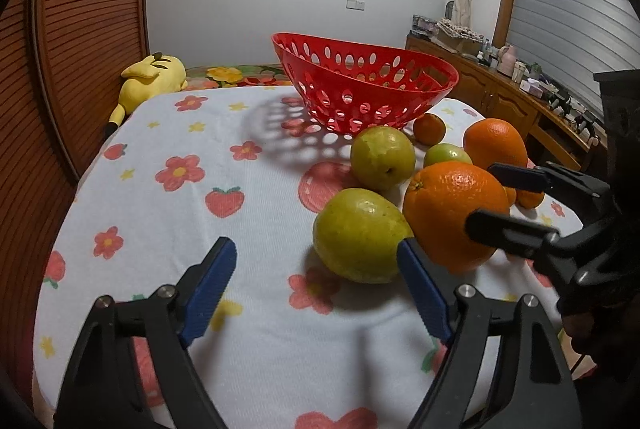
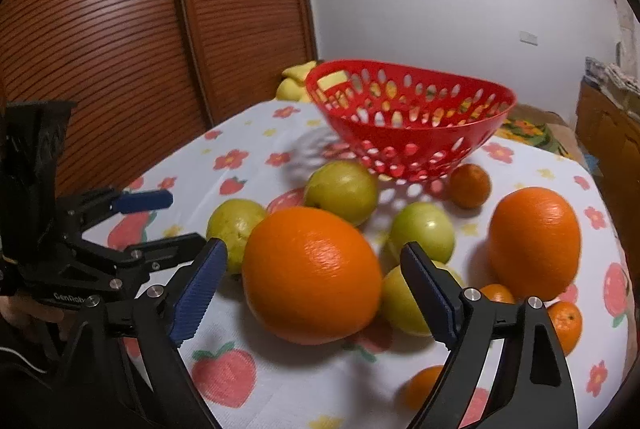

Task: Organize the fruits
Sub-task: 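Grasp the large orange with the right tool while the left tool approaches a yellow-green pomelo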

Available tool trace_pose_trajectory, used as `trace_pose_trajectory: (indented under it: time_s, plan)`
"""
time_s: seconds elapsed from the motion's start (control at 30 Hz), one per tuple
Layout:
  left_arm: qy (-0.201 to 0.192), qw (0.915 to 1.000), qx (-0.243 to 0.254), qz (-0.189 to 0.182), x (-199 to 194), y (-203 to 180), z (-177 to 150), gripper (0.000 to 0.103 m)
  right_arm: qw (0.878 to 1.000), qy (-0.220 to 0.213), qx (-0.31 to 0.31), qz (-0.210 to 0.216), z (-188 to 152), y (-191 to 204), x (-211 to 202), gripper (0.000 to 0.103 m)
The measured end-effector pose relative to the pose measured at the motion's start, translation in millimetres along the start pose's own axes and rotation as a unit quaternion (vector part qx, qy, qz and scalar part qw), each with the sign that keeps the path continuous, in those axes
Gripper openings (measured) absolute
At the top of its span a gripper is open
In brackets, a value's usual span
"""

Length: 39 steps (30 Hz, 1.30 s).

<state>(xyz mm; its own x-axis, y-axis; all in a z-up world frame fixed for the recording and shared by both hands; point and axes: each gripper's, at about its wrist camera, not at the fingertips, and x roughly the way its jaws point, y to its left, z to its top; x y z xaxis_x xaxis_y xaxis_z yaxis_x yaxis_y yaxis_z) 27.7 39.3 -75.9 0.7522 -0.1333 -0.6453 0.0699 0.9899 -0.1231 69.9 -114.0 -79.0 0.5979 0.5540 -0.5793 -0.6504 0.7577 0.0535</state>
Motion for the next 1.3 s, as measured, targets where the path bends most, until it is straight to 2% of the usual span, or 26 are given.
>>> trace_pose_trajectory:
  time_s: [0.4,0.47,0.8,1.0,1.23,1.3]
  plan:
    - [0.006,0.9998,-0.016,-0.012,2,7,-4,0.082,0.998,0.04,-0.038,-0.023,-4,8,28,0.089]
    - [0.008,0.9997,-0.016,-0.015,3,6,-4,0.082,0.998,0.033,-0.037,-0.029,-5,9,27,0.087]
    - [0.015,0.9993,-0.012,-0.032,9,-1,0,0.082,1.0,0.005,-0.001,0.0,6,-7,13,0.085]
    - [0.028,0.9988,0.004,-0.041,24,-12,13,0.084,1.0,-0.015,0.011,-0.012,17,-22,-10,0.085]
    - [0.065,0.9963,-0.011,-0.055,49,-15,18,0.084,0.999,-0.033,0.021,-0.034,24,-44,-32,0.085]
    - [0.067,0.9956,-0.018,-0.063,50,-13,17,0.08,0.998,-0.033,0.025,-0.039,24,-48,-34,0.085]
